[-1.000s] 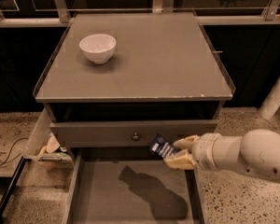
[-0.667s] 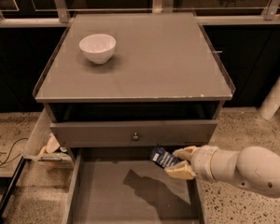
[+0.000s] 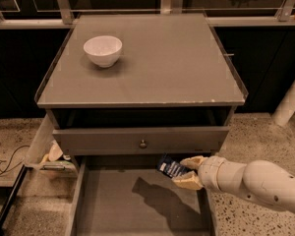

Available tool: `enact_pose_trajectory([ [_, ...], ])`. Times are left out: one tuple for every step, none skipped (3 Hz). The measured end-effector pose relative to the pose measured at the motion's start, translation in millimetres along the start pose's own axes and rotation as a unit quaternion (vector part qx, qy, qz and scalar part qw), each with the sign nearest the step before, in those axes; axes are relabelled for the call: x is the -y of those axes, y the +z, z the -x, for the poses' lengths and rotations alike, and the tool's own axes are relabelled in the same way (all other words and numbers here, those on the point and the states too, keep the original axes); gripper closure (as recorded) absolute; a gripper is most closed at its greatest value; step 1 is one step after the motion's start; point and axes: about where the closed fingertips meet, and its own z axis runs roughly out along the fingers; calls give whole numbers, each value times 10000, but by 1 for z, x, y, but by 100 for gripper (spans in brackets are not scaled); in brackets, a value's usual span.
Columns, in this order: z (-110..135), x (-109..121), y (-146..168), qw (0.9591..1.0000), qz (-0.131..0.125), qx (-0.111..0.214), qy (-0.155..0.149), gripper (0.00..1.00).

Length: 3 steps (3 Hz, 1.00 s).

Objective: Place rxbar blueberry into middle drawer

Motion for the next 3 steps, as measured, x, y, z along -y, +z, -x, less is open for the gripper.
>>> enact_pose_trajectory([
  [-18, 1, 30, 9999, 43, -72, -57, 100],
  [-48, -4, 76, 9996, 54, -229, -170, 100],
  [-70, -10, 107, 9989, 38, -315, -332, 100],
])
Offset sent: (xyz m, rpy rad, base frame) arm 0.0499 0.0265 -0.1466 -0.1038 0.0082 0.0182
